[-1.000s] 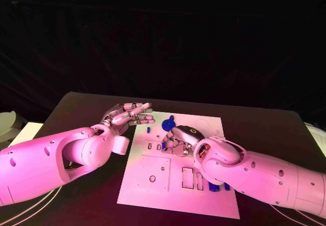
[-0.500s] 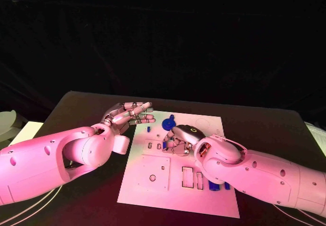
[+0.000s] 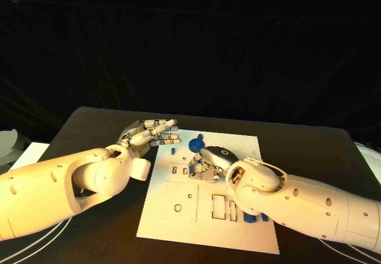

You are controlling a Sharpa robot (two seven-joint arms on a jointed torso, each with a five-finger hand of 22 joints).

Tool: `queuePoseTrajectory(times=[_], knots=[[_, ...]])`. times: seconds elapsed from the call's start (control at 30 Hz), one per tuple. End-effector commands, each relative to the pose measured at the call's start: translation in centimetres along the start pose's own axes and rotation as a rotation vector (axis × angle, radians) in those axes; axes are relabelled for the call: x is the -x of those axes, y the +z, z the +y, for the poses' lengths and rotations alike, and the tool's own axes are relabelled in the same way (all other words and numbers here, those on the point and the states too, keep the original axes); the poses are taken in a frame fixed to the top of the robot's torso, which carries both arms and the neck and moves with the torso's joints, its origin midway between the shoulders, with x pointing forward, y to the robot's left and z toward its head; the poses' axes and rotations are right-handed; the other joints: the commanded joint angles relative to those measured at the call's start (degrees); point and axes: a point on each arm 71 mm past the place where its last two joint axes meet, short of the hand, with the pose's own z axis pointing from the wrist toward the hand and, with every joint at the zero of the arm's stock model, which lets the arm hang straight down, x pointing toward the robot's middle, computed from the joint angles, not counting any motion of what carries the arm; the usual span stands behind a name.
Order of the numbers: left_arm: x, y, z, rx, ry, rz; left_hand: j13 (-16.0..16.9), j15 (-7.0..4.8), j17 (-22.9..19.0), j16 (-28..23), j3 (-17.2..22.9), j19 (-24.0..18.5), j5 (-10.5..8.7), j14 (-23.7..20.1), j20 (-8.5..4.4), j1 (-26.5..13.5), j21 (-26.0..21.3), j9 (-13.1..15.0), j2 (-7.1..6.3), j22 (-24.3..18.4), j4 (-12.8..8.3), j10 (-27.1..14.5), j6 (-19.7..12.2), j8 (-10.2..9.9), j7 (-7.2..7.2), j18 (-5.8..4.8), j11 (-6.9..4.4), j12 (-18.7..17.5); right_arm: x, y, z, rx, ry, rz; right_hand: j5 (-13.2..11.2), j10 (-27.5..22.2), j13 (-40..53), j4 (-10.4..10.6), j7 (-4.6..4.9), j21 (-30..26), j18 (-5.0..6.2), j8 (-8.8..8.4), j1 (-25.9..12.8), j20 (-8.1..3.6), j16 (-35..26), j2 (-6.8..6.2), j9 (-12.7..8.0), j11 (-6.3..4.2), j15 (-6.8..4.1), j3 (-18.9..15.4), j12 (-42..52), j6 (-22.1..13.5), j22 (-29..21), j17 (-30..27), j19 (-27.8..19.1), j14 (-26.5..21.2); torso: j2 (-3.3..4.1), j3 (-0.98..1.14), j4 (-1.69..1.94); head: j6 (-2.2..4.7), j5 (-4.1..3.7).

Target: Assemble the parts on the task board

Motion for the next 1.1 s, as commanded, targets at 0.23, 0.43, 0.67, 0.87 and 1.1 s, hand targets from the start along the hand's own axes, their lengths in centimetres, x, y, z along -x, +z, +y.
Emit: queuePoseTrajectory(times=[0.23, 0.43, 0.67, 0.87, 1.1], knots=[[-0.2, 0.0, -0.1, -0.003, -0.009, 0.021, -0.1, -0.13, 0.1, -0.3, 0.1, 0.3, -0.2, 0.4, -0.05, 0.0, -0.4, -0.1, 0.37, -0.1, -0.3, -0.5, -0.4, -0.2, 0.14, 0.65, -0.04, -0.3, -1.2, -0.3, -0.8, -0.057, -0.026, 0.072, -0.2, 0.2, 8.0, 0.2, 0.08, -0.4, -0.73, -0.16, -0.2, 0.59, -0.4, -0.7, -0.1, 0.5, 0.57, -0.4, -1.0, -0.5, 6.5, 11.7, 1.8, 5.2, 0.0, 0.01, 0.04, -0.1, 0.0], [-0.2, 0.0, -0.1, -0.003, -0.009, 0.021, -0.1, -0.13, 0.1, -0.3, 0.1, 0.3, -0.2, 0.4, -0.05, 0.0, -0.4, -0.1, 0.37, -0.1, -0.3, -0.5, -0.4, -0.2, 0.14, 0.65, -0.04, -0.3, -0.9, -0.3, -0.7, -0.058, -0.014, 0.031, -0.5, -0.7, 6.8, 1.0, 0.34, -0.4, -0.72, -0.19, -1.0, 0.88, -0.6, -1.83, -0.3, 0.76, 0.81, -1.0, -2.7, -1.9, 6.5, 11.4, 1.8, 5.2, 0.01, 0.02, -0.01, -0.07, 0.02], [-0.1, 0.0, 0.0, -0.001, -0.009, 0.02, -0.1, -0.1, 0.2, -0.4, 0.1, 0.3, -0.2, 0.4, -0.04, 0.0, -0.4, -0.1, 0.37, -0.1, -0.4, -0.6, -0.5, -0.2, 0.2, 0.64, 0.02, -0.3, 0.1, -0.4, -0.3, -0.006, 0.052, -0.107, 0.6, -3.3, 3.2, 6.7, 1.69, -0.9, -0.58, -0.12, -2.0, 1.73, -0.7, -6.12, -0.7, 1.96, 1.77, -6.7, -7.4, -8.2, 5.8, 11.3, 1.5, 5.1, 0.0, 0.06, 0.01, 0.14, -0.04], [0.1, 0.1, 0.0, 0.006, -0.009, 0.021, 0.0, -0.74, 1.3, 0.6, 0.3, 2.1, -0.19, 2.9, -0.59, -0.3, 0.4, -0.1, 0.44, 0.3, -0.8, -0.5, -0.5, -0.1, 0.02, 0.75, -0.27, -0.3, 0.8, -0.8, 0.2, 0.077, 0.115, -0.185, 0.7, -3.0, 3.1, 15.0, 2.16, -0.6, -0.64, 0.38, 3.7, 2.41, -0.2, -6.95, -0.1, 2.45, 2.34, -11.3, -6.5, -9.5, 6.3, 12.1, 1.7, 5.3, 0.0, 0.06, 0.07, 0.29, -0.02], [0.2, 0.3, 0.3, 0.038, 0.034, 0.046, 0.5, -2.64, 4.5, 4.6, 1.0, 6.4, -0.23, 8.6, -2.41, -0.5, 3.1, 0.1, 0.53, 1.7, -1.4, 3.1, 1.0, 0.3, -0.66, 0.83, -1.64, 1.0, 2.3, -2.3, 0.3, 0.223, 0.208, -0.178, 0.3, -3.1, 2.9, 15.0, 2.02, -0.7, -0.62, 0.55, 4.2, 2.31, -0.1, -6.08, 0.0, 2.33, 2.24, -11.0, -6.7, -9.0, 6.2, 12.4, 1.7, 5.4, -0.12, 0.07, 0.0, 0.48, 0.16]])
